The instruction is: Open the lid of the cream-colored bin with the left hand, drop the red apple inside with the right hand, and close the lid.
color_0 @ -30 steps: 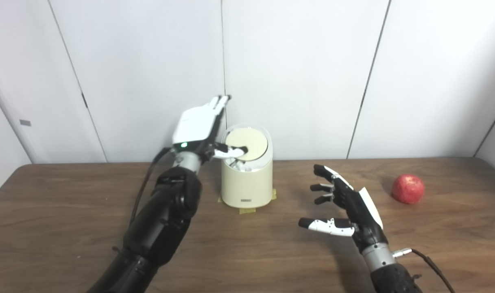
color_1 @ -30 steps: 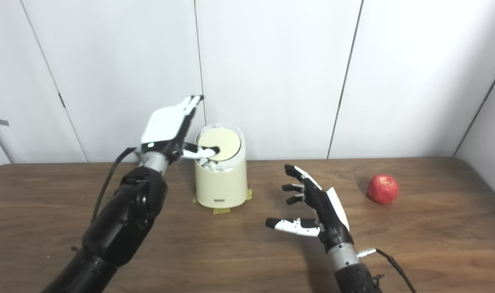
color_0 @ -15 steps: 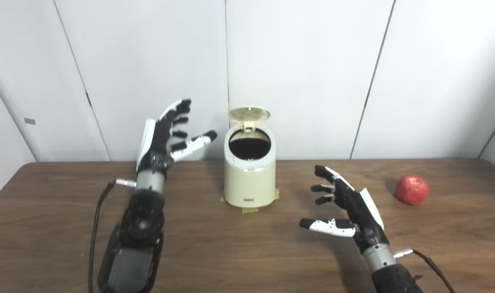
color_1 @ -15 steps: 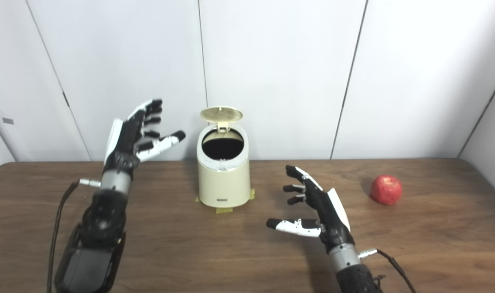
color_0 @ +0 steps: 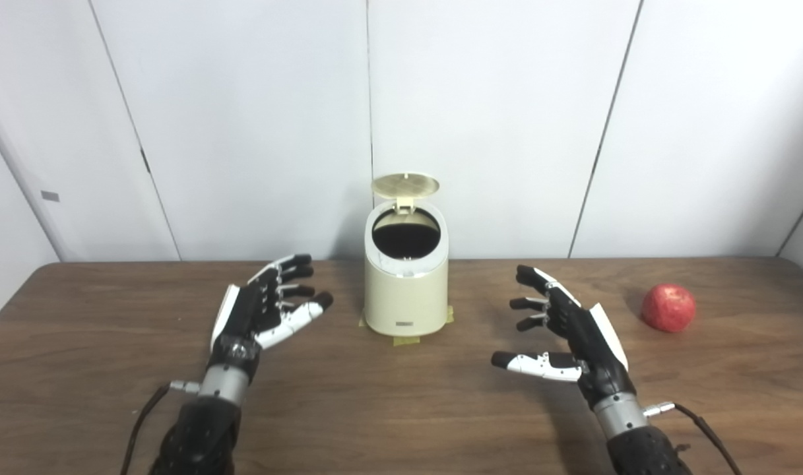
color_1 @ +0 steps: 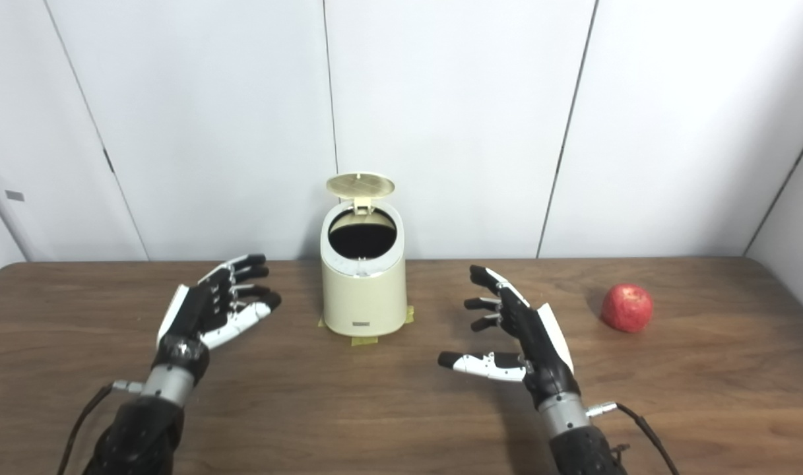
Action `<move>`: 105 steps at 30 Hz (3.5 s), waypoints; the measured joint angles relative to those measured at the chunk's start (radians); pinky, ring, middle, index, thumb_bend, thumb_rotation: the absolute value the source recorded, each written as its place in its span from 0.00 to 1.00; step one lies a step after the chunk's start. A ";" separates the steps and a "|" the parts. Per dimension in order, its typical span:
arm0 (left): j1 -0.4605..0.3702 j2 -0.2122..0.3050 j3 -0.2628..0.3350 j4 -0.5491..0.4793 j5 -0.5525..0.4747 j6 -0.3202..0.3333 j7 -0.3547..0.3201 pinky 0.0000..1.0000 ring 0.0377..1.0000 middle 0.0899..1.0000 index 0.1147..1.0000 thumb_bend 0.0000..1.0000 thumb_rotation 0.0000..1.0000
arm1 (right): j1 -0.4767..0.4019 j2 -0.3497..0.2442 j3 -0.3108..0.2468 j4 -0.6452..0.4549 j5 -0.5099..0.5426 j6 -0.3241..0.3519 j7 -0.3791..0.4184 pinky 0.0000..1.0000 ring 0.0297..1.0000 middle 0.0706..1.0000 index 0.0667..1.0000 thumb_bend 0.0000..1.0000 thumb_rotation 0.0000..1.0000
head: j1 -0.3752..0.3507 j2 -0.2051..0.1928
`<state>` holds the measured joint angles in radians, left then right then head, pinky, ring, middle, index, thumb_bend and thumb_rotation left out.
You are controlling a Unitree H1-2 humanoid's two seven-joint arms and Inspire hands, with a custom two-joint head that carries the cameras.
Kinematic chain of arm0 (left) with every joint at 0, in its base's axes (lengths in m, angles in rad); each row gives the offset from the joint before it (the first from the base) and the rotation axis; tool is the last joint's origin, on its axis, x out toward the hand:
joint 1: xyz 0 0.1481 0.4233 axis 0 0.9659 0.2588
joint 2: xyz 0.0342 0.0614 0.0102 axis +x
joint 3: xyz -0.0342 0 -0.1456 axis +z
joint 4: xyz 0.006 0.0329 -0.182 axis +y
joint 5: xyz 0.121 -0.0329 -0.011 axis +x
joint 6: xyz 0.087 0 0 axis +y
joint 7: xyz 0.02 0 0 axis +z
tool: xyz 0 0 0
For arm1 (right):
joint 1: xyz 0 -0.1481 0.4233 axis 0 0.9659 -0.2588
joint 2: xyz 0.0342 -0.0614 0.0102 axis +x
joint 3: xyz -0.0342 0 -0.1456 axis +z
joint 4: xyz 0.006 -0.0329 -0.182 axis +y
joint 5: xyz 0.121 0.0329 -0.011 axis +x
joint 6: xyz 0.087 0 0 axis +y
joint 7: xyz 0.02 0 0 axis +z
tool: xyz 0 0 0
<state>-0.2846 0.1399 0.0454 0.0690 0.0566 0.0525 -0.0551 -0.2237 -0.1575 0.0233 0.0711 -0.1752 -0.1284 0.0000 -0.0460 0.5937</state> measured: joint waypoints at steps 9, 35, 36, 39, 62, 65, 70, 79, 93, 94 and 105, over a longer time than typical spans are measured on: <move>0.057 -0.001 -0.015 0.078 -0.016 -0.121 -0.011 0.62 0.68 0.73 0.77 0.77 0.26 | -0.060 -0.065 -0.009 0.017 -0.031 0.002 0.002 0.61 0.72 0.79 0.81 0.84 0.27 | -0.153 -0.064; 0.031 0.066 -0.003 0.184 -0.036 -0.226 -0.068 0.71 0.74 0.79 0.82 0.69 0.15 | -0.183 -0.285 -0.267 -0.005 -0.116 0.141 -0.128 0.63 0.78 0.85 0.84 0.74 0.24 | -0.356 -0.138; 0.030 0.066 -0.003 0.184 -0.037 -0.226 -0.070 0.71 0.74 0.79 0.82 0.69 0.15 | -0.181 -0.289 -0.267 0.000 -0.105 0.153 -0.115 0.63 0.78 0.85 0.85 0.73 0.24 | -0.357 -0.138; 0.030 0.065 -0.005 0.184 -0.036 -0.226 -0.073 0.70 0.73 0.78 0.82 0.69 0.16 | -0.168 -0.308 -0.263 0.012 -0.080 0.168 -0.079 0.63 0.78 0.85 0.85 0.75 0.25 | -0.362 -0.137; 0.031 0.078 -0.004 0.181 -0.032 -0.227 -0.073 0.69 0.72 0.77 0.81 0.65 0.10 | -0.130 -0.421 -0.228 0.165 0.035 0.300 0.133 0.86 0.96 0.98 0.94 0.86 0.23 | -0.382 -0.123; 0.031 0.078 -0.004 0.181 -0.033 -0.227 -0.074 0.69 0.72 0.78 0.81 0.66 0.11 | -0.129 -0.428 -0.210 0.207 0.023 0.299 0.132 0.85 0.95 0.98 0.94 0.86 0.23 | -0.382 -0.123; 0.032 0.078 -0.006 0.181 -0.033 -0.227 -0.078 0.69 0.72 0.78 0.81 0.65 0.10 | -0.125 -0.432 -0.192 0.225 0.003 0.299 0.122 0.86 0.96 0.98 0.93 0.83 0.16 | -0.380 -0.120; 0.044 0.078 -0.008 0.150 -0.033 -0.187 -0.079 0.68 0.72 0.78 0.81 0.67 0.13 | -0.129 -0.439 -0.114 0.317 -0.075 0.276 0.100 0.89 0.91 0.90 0.92 0.88 0.25 | -0.365 -0.114; 0.056 0.078 -0.015 0.106 -0.035 -0.150 -0.081 0.66 0.72 0.77 0.81 0.68 0.16 | -0.175 -0.419 -0.062 0.403 -0.124 0.234 0.028 0.85 0.88 0.85 0.87 0.86 0.23 | -0.359 -0.107; 0.056 0.078 -0.015 0.106 -0.035 -0.150 -0.082 0.67 0.72 0.78 0.81 0.68 0.16 | -0.180 -0.418 -0.062 0.410 -0.124 0.233 0.027 0.86 0.88 0.86 0.87 0.86 0.24 | -0.359 -0.107; 0.056 0.078 -0.017 0.106 -0.035 -0.148 -0.085 0.67 0.72 0.78 0.81 0.69 0.17 | -0.191 -0.409 -0.030 0.413 -0.145 0.236 -0.007 0.85 0.87 0.84 0.87 0.86 0.24 | -0.348 -0.103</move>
<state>-0.2288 0.2177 0.0280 0.1747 0.0215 -0.0955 -0.1403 -0.4147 -0.5663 -0.0068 0.4836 -0.3206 0.1077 -0.0070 -0.3942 0.4909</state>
